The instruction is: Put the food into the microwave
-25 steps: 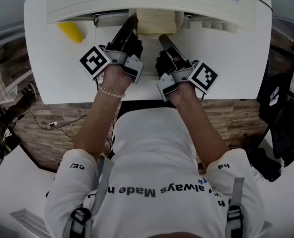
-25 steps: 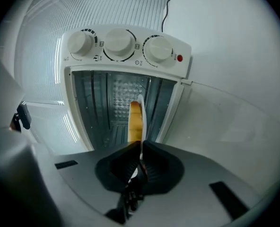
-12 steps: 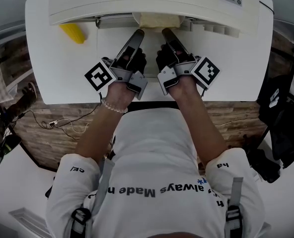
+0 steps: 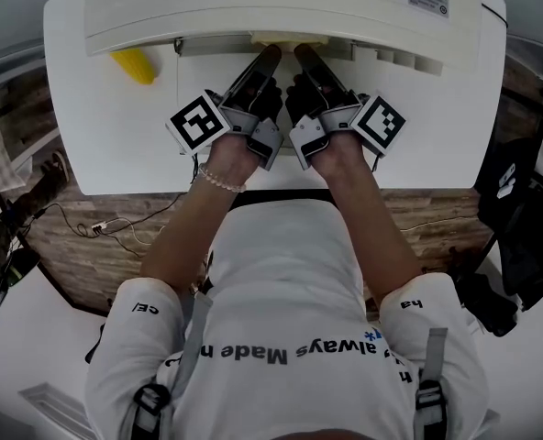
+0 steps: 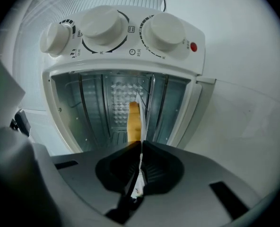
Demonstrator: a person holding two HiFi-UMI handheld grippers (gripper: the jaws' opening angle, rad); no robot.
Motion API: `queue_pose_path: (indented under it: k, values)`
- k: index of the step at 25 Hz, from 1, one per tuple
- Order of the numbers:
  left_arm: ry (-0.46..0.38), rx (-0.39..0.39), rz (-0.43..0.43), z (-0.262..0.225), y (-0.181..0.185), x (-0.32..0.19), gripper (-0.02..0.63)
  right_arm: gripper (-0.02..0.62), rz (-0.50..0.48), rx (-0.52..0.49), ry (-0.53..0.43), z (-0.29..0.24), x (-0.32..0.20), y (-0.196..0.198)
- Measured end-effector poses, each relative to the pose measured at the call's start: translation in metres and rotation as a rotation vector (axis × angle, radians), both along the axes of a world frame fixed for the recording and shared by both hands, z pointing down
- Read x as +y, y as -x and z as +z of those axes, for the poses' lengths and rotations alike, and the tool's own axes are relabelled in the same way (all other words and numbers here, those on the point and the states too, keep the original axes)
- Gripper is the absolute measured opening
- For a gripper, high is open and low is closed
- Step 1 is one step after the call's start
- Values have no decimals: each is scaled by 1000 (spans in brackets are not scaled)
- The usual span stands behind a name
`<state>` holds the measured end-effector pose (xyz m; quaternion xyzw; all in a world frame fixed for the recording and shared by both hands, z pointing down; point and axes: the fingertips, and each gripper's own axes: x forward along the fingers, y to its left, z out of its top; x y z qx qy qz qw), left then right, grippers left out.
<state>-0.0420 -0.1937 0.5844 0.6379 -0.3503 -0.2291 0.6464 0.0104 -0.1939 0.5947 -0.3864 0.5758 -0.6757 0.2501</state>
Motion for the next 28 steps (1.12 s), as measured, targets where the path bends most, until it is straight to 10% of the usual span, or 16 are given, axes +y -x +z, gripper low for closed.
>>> queue_pose_path:
  k: [28]
  values:
    - [24, 3, -20, -22, 6, 3, 28, 25, -36, 74, -16, -19, 2, -24]
